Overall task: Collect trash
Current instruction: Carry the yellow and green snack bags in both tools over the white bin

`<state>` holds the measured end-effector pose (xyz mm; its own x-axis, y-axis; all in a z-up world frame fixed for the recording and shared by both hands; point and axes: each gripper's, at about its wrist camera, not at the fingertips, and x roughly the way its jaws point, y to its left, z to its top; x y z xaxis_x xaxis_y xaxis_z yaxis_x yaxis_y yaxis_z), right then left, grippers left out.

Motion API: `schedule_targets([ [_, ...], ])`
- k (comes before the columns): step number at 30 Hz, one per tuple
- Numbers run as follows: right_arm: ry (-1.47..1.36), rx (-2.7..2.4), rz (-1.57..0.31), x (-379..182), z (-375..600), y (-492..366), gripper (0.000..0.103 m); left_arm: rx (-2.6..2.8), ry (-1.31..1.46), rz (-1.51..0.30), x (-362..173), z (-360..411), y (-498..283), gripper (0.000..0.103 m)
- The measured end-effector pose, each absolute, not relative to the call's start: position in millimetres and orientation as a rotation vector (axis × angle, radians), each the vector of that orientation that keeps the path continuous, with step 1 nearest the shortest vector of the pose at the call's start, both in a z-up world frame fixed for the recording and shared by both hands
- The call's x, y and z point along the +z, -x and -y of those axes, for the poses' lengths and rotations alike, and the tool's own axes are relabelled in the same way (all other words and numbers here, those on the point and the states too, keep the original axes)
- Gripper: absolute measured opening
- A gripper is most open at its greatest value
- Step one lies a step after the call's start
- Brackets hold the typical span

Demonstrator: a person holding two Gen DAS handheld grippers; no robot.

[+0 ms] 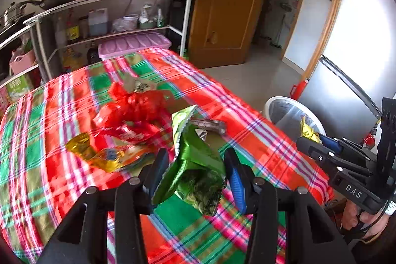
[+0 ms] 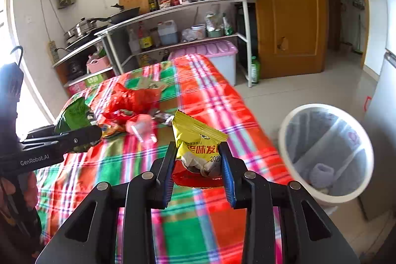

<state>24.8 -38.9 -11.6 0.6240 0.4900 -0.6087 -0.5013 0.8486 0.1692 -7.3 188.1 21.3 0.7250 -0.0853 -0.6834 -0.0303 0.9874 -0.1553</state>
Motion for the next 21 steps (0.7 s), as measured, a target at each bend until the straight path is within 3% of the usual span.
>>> schedule_targets([
  [21, -0.024, 0.292, -0.610, 25.0, 156.6, -55.4, 0.034, -0.259, 0.022, -0.723, 47.6, -53.2, -77.8, 0.048],
])
